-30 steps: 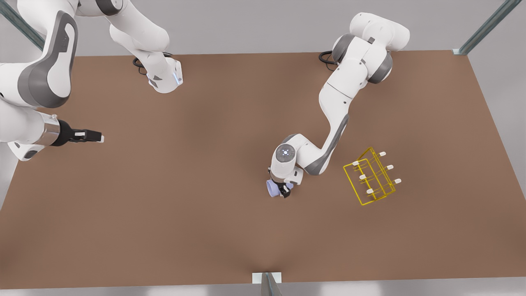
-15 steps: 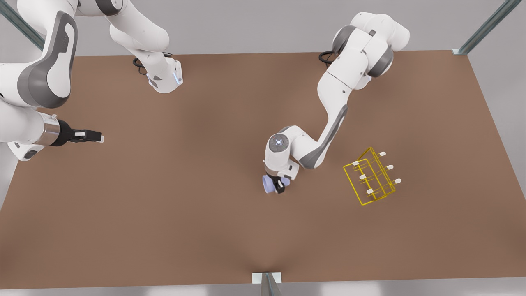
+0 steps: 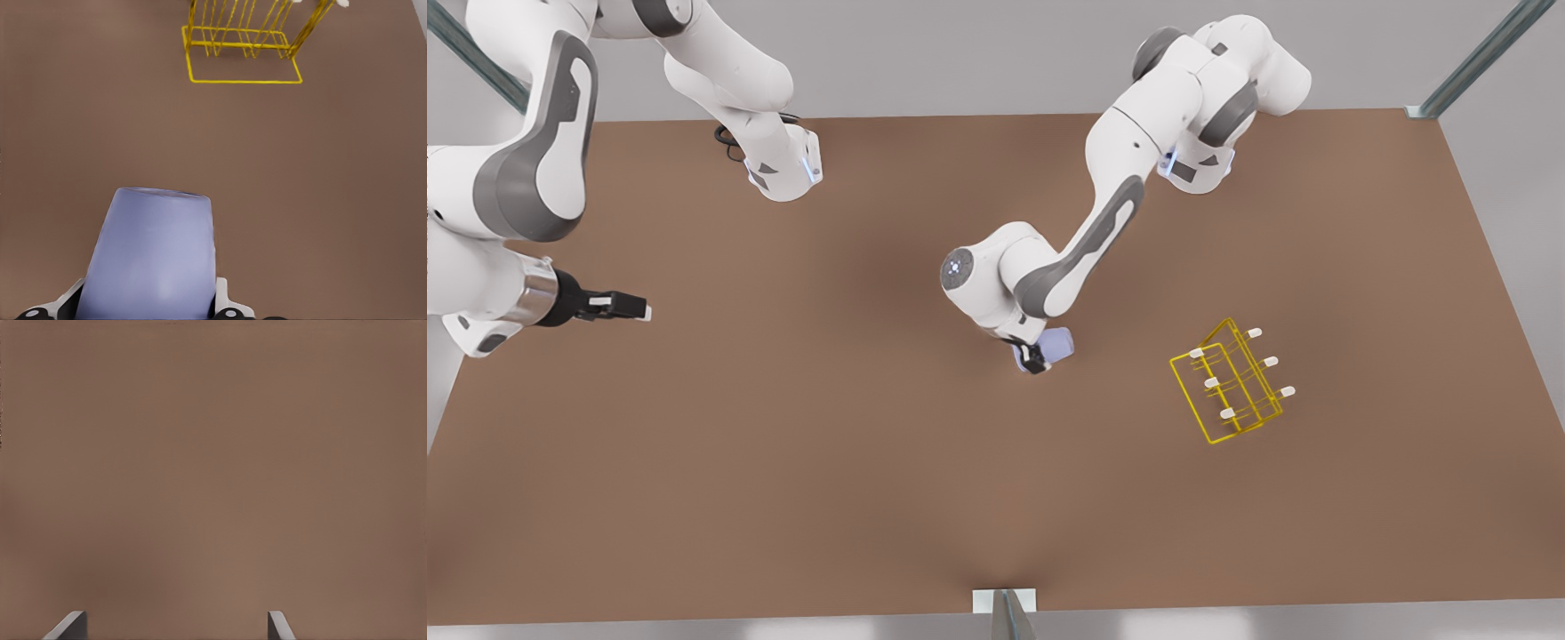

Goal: Place the cup on the cup holder

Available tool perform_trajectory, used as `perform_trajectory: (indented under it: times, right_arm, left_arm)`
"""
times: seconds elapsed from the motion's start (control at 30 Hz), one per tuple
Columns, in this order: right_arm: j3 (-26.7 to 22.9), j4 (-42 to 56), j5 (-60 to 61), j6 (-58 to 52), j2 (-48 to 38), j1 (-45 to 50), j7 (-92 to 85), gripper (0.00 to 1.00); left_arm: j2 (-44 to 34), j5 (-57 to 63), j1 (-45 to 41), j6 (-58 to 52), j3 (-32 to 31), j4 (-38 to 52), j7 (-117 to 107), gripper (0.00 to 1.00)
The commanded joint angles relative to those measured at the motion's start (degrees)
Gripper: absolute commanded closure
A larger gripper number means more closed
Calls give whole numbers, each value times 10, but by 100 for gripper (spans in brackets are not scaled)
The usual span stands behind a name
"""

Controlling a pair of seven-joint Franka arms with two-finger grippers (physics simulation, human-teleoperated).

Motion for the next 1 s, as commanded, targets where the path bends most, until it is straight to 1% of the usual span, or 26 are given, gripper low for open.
perform_trajectory:
  times: [0.0,0.13,0.2,0.23,0.27,0.33,0.53,0.7,0.83,0.97]
  right_arm:
    - [1,0,0,21,0,2,1,0]
    - [1,0,-2,33,1,1,2,0]
    - [0,0,-3,34,8,-3,0,0]
    - [0,0,-3,33,10,-5,0,0]
    - [0,0,-6,31,11,-4,-1,0]
    - [0,-1,-8,32,11,0,1,0]
    - [1,-5,-9,31,16,1,0,0]
    - [1,-7,-15,34,25,2,1,0]
    - [1,-5,-16,37,27,4,-1,0]
    - [1,-6,-16,37,32,-1,-2,0]
  left_arm:
    - [-1,48,-5,-240,2,1,65,28]
    - [0,122,-18,-388,5,-1,112,28]
    - [20,165,-16,-410,10,-8,123,28]
    - [30,185,-13,-417,26,-20,123,28]
    - [38,202,-3,-414,37,-29,122,28]
    - [41,225,16,-410,37,-29,126,28]
    - [33,300,36,-407,38,-22,178,28]
    - [40,344,77,-350,39,-22,186,28]
    - [52,357,95,-334,39,-27,181,28]
    - [54,351,91,-335,39,-28,179,28]
